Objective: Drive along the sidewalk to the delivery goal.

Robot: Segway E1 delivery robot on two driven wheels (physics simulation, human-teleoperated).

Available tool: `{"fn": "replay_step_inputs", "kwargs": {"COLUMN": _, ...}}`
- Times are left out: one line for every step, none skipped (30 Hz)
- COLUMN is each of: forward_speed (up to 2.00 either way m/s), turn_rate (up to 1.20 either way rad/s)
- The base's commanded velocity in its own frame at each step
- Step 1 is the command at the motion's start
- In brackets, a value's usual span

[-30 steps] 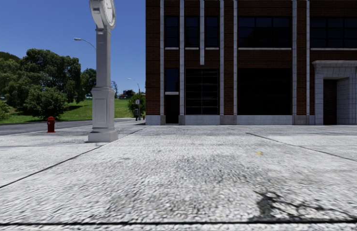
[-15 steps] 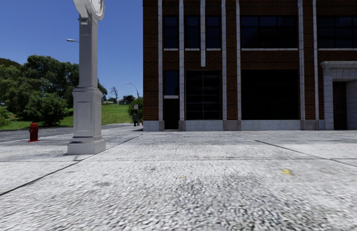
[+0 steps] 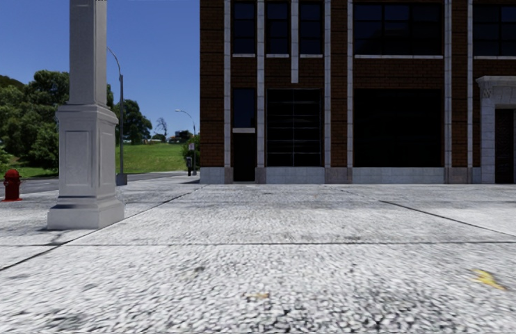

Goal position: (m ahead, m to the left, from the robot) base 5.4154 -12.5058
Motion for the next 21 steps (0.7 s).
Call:
{"fn": "replay_step_inputs", "kwargs": {"forward_speed": 2.0, "turn_rate": 0.0}}
{"fn": "replay_step_inputs", "kwargs": {"forward_speed": 2.0, "turn_rate": 0.0}}
{"fn": "replay_step_inputs", "kwargs": {"forward_speed": 2.0, "turn_rate": 0.0}}
{"fn": "replay_step_inputs", "kwargs": {"forward_speed": 2.0, "turn_rate": 0.0}}
{"fn": "replay_step_inputs", "kwargs": {"forward_speed": 2.0, "turn_rate": 0.0}}
{"fn": "replay_step_inputs", "kwargs": {"forward_speed": 2.0, "turn_rate": 0.0}}
{"fn": "replay_step_inputs", "kwargs": {"forward_speed": 2.0, "turn_rate": 0.0}}
{"fn": "replay_step_inputs", "kwargs": {"forward_speed": 2.0, "turn_rate": 0.0}}
{"fn": "replay_step_inputs", "kwargs": {"forward_speed": 2.0, "turn_rate": 0.0}}
{"fn": "replay_step_inputs", "kwargs": {"forward_speed": 2.0, "turn_rate": 0.0}}
{"fn": "replay_step_inputs", "kwargs": {"forward_speed": 2.0, "turn_rate": 0.0}}
{"fn": "replay_step_inputs", "kwargs": {"forward_speed": 2.0, "turn_rate": 0.0}}
{"fn": "replay_step_inputs", "kwargs": {"forward_speed": 2.0, "turn_rate": 0.0}}
{"fn": "replay_step_inputs", "kwargs": {"forward_speed": 2.0, "turn_rate": 0.0}}
{"fn": "replay_step_inputs", "kwargs": {"forward_speed": 2.0, "turn_rate": 0.0}}
{"fn": "replay_step_inputs", "kwargs": {"forward_speed": 2.0, "turn_rate": 0.0}}
{"fn": "replay_step_inputs", "kwargs": {"forward_speed": 2.0, "turn_rate": 0.0}}
{"fn": "replay_step_inputs", "kwargs": {"forward_speed": 2.0, "turn_rate": 0.0}}
{"fn": "replay_step_inputs", "kwargs": {"forward_speed": 2.0, "turn_rate": 0.0}}
{"fn": "replay_step_inputs", "kwargs": {"forward_speed": 2.0, "turn_rate": 0.0}}
{"fn": "replay_step_inputs", "kwargs": {"forward_speed": 2.0, "turn_rate": 0.0}}
